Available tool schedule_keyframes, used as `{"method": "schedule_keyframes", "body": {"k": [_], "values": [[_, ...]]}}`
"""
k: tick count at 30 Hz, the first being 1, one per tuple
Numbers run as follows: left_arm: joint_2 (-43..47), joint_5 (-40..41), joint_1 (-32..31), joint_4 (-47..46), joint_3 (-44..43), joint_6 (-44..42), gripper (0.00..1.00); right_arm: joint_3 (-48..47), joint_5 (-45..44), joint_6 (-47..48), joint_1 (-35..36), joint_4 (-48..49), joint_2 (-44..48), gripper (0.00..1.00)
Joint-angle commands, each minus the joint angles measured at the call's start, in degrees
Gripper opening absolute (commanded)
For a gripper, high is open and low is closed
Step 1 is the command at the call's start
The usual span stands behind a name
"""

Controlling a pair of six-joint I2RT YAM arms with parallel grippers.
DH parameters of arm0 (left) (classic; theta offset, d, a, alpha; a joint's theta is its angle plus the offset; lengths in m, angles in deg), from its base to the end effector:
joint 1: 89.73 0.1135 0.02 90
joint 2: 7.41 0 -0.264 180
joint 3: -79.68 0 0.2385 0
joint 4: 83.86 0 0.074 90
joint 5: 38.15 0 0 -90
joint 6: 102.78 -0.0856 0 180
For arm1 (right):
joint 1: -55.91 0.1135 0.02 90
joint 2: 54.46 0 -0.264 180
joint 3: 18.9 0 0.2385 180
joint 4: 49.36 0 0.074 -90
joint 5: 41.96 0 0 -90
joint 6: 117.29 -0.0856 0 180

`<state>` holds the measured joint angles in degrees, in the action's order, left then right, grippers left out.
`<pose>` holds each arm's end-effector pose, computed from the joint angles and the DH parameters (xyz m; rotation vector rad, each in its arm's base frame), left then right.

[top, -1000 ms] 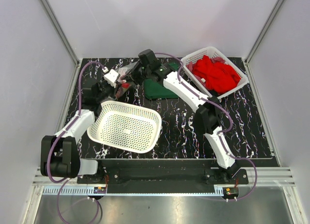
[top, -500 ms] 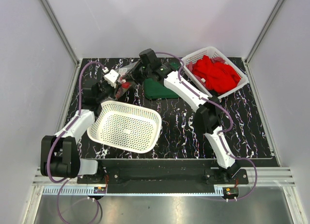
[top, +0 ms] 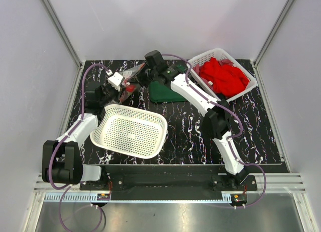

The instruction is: Open the zip-top bag and remove the fake food

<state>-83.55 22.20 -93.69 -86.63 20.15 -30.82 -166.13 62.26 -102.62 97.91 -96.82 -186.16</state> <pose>0.3257 -0.0650 0.2661 0.6911 1.6507 -0.2920 0.4011 0.3894 0.2914 0.5470 2.4265 1.3375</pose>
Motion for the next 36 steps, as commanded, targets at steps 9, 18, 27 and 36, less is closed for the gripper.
{"method": "schedule_keyframes", "body": {"k": [9,18,27,36], "values": [[0.1,-2.2,-0.2,-2.4,-0.8,-0.8,0.00,0.2,0.8,-0.9,1.1,1.9,4.3,0.25],[1.0,-1.6,-0.5,-3.2,-0.4,-0.3,0.00,-0.1,0.5,-1.2,1.1,2.6,4.3,0.00],[0.3,3.5,-2.3,-6.0,1.1,-1.6,0.45,-1.0,1.3,-2.2,1.1,2.6,4.1,0.00],[-0.9,5.0,-0.6,-11.0,1.1,1.4,0.00,0.6,2.0,-1.9,1.3,2.6,5.0,0.03]]}}
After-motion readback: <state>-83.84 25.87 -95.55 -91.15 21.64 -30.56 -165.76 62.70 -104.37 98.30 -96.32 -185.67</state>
